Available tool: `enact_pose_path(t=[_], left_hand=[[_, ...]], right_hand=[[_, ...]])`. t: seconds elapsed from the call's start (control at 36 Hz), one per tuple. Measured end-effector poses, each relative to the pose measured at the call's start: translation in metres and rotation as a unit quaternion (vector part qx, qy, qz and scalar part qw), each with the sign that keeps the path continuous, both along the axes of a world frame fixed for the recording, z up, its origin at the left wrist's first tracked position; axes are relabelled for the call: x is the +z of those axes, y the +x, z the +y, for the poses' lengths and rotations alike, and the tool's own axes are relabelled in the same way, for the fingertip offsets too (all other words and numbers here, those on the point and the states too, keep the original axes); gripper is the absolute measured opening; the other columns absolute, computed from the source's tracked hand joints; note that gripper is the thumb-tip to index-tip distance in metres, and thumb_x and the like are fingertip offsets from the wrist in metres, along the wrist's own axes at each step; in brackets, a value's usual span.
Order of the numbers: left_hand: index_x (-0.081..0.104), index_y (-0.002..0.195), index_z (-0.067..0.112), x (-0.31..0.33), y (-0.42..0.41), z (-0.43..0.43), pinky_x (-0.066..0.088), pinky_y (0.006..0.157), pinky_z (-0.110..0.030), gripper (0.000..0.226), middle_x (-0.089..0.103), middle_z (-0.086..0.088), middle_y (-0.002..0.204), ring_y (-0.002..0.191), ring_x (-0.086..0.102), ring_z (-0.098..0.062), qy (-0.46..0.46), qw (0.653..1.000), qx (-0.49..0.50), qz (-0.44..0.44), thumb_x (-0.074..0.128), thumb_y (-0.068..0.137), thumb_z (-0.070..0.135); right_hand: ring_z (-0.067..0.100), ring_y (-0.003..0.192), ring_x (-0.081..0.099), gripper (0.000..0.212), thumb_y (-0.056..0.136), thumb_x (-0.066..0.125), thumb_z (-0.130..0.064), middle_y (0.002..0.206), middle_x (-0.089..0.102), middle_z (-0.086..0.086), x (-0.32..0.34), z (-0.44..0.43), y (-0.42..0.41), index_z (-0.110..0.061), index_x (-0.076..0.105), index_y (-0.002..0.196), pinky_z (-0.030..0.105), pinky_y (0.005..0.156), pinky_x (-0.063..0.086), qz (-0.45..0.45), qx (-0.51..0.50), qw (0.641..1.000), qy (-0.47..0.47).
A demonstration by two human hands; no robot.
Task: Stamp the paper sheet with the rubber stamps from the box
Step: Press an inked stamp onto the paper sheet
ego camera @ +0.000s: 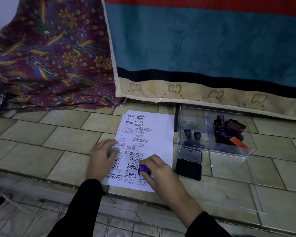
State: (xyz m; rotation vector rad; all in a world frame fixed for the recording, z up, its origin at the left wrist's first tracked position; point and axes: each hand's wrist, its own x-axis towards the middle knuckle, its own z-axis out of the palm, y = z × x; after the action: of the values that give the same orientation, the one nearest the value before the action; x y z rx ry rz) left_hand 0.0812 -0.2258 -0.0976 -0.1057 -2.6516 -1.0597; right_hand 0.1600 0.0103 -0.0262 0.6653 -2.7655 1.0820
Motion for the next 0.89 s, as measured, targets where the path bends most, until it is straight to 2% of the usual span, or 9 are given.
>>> enact_pose_path(t=[0.11,0.19,0.31,0.42,0.47,0.56,0.64,0.75,0.89], left_hand=[[0.070,0.110,0.018,0.000,0.000,0.000,0.044,0.102,-0.040,0.028,0.064,0.008,0.116,0.113,0.057,-0.015,-0.008,1.000,-0.002,0.003,0.058,0.088,0.032],[0.070,0.110,0.017,0.001,0.000,0.000,0.044,0.102,-0.039,0.029,0.066,0.005,0.117,0.112,0.057,-0.016,-0.011,1.000,-0.003,0.005,0.058,0.088,0.032],[0.069,0.111,0.017,0.000,0.001,0.000,0.044,0.101,-0.039,0.025,0.065,0.005,0.117,0.113,0.057,-0.018,-0.011,1.000,-0.003,0.007,0.060,0.090,0.029],[0.069,0.111,0.017,-0.001,0.001,0.000,0.043,0.102,-0.037,0.019,0.064,0.007,0.117,0.114,0.057,-0.019,-0.009,1.000,-0.002,0.015,0.066,0.092,0.018],[0.069,0.111,0.017,0.000,0.001,0.001,0.043,0.102,-0.038,0.019,0.064,0.006,0.117,0.114,0.057,-0.019,-0.005,1.000,-0.001,0.012,0.066,0.092,0.016],[0.069,0.110,0.016,0.002,0.001,0.002,0.043,0.101,-0.036,0.023,0.065,0.005,0.116,0.111,0.057,-0.018,-0.004,1.000,-0.002,0.007,0.062,0.090,0.025],[0.069,0.110,0.014,0.006,0.002,0.003,0.043,0.101,-0.034,0.030,0.065,0.005,0.115,0.110,0.057,-0.017,0.001,1.000,-0.006,0.001,0.057,0.088,0.030],[0.069,0.110,0.014,0.005,0.002,0.004,0.043,0.102,-0.037,0.030,0.066,0.003,0.116,0.111,0.057,-0.018,0.005,1.000,-0.003,-0.003,0.057,0.087,0.029],[0.070,0.110,0.015,0.005,0.002,0.003,0.043,0.102,-0.036,0.030,0.066,0.004,0.116,0.111,0.057,-0.017,0.005,1.000,-0.001,-0.002,0.057,0.087,0.030]], right_hand=[[0.011,0.076,0.062,0.029,0.088,0.063,-0.021,0.100,0.057,-0.001,-0.003,-0.003,0.003,-0.020,0.058,0.116,0.015,0.065,0.045,0.029,0.012,0.999,0.034],[0.010,0.077,0.062,0.032,0.086,0.065,-0.019,0.100,0.058,-0.001,-0.006,-0.001,0.002,-0.018,0.059,0.117,0.014,0.068,0.047,0.039,0.027,0.998,0.042],[0.007,0.085,0.061,0.031,0.087,0.064,-0.018,0.103,0.059,-0.004,-0.003,0.010,-0.002,-0.018,0.061,0.118,0.018,0.081,0.049,0.008,-0.026,0.998,-0.059],[0.000,0.085,0.064,0.029,0.083,0.069,-0.011,0.098,0.062,-0.007,0.003,0.033,-0.001,-0.019,0.065,0.111,0.013,0.077,0.050,0.026,-0.124,0.981,-0.144],[0.000,0.085,0.064,0.030,0.081,0.070,-0.008,0.097,0.063,-0.010,0.006,0.046,0.001,-0.020,0.065,0.108,0.016,0.078,0.053,0.024,-0.157,0.972,-0.170],[-0.004,0.085,0.064,0.029,0.078,0.073,-0.009,0.094,0.063,-0.009,0.010,0.065,0.005,-0.024,0.065,0.101,0.011,0.076,0.052,0.028,-0.190,0.964,-0.182],[0.000,0.082,0.064,0.027,0.078,0.074,-0.012,0.091,0.063,-0.009,0.012,0.081,0.010,-0.027,0.064,0.098,0.010,0.075,0.051,0.042,-0.203,0.966,-0.155],[0.005,0.080,0.064,0.027,0.079,0.072,-0.014,0.093,0.062,-0.007,0.011,0.092,0.016,-0.018,0.065,0.104,0.023,0.076,0.054,0.058,-0.209,0.973,-0.072],[0.009,0.077,0.064,0.031,0.077,0.075,-0.011,0.094,0.063,-0.002,0.005,0.094,0.018,-0.012,0.063,0.105,0.020,0.078,0.047,0.065,-0.206,0.976,-0.019]])
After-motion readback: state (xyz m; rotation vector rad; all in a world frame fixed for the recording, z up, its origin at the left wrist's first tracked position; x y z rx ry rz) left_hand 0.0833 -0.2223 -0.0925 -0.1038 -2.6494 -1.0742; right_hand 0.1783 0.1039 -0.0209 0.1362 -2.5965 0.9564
